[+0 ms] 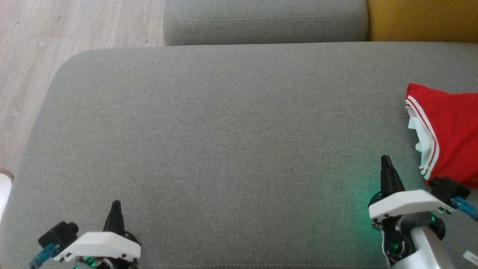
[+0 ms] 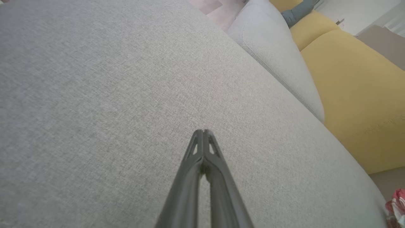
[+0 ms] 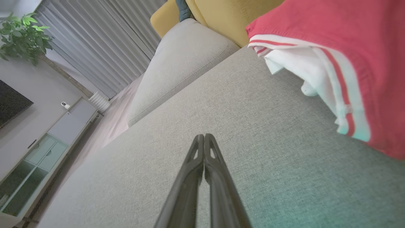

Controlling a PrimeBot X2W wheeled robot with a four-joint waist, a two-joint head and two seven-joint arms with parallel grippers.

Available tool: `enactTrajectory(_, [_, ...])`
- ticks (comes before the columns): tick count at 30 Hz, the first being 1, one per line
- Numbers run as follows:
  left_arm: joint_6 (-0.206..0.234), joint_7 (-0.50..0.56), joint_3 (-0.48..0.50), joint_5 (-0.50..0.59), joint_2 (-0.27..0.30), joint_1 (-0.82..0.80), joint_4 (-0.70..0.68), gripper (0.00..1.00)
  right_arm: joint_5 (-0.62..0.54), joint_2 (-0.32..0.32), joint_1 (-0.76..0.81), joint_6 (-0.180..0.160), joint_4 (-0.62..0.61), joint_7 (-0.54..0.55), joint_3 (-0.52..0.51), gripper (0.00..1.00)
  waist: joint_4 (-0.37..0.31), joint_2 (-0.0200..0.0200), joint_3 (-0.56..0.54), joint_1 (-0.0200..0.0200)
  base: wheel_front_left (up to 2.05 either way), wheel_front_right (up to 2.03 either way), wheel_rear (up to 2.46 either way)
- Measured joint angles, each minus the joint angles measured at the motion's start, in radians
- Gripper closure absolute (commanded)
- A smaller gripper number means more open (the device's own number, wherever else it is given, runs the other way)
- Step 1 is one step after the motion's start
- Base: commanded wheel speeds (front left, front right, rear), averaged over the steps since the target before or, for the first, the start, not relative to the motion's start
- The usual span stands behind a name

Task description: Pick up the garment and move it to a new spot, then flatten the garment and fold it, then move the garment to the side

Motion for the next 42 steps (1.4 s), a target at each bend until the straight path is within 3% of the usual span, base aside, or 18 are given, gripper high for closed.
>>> enactTrajectory(42, [-0.071, 0.115, 0.048, -0.457, 0.001, -0.035, -0.049, 1.0, 0.496, 0.0, 0.058, 0.0, -0.142, 0.118, -0.063, 1.0, -0.016, 0.0, -0.016, 0.0, 0.0, 0.0, 0.0])
